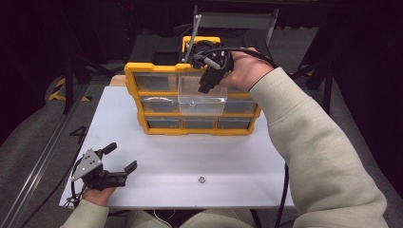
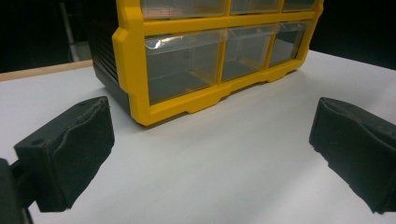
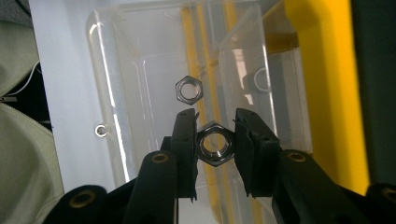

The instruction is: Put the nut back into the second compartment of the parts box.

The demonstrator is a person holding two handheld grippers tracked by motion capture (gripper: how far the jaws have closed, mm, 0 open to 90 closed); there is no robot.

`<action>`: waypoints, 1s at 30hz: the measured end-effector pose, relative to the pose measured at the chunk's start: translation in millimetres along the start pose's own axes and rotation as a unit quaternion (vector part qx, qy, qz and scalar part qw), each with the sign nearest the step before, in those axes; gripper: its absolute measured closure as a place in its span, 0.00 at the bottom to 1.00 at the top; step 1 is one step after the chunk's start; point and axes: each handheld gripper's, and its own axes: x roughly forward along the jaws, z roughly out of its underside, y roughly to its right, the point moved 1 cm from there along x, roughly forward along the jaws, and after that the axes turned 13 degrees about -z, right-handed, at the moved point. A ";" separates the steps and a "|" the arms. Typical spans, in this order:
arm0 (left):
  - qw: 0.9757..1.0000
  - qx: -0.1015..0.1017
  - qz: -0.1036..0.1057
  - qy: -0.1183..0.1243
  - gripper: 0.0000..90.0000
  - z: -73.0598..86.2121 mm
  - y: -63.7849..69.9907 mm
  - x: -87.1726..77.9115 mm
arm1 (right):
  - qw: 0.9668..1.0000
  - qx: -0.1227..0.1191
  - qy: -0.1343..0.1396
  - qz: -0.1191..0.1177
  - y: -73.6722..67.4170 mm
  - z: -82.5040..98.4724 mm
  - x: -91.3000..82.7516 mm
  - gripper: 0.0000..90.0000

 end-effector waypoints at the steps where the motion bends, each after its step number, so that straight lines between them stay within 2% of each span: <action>1: 1.000 -0.001 0.000 0.000 0.01 0.1 0.0 0.1 | 1.000 0.000 -0.002 -0.001 1.0 0.0 2.5 0.78; 17: 1.000 -0.003 0.002 0.000 0.01 -0.4 -0.3 -0.2 | 1.000 0.001 -0.016 -0.021 8.2 -1.9 26.8 0.78; 30: 1.000 -0.002 0.004 0.001 0.01 -0.4 -0.3 0.3 | 0.999 0.005 -0.016 -0.034 11.7 -2.2 30.7 0.77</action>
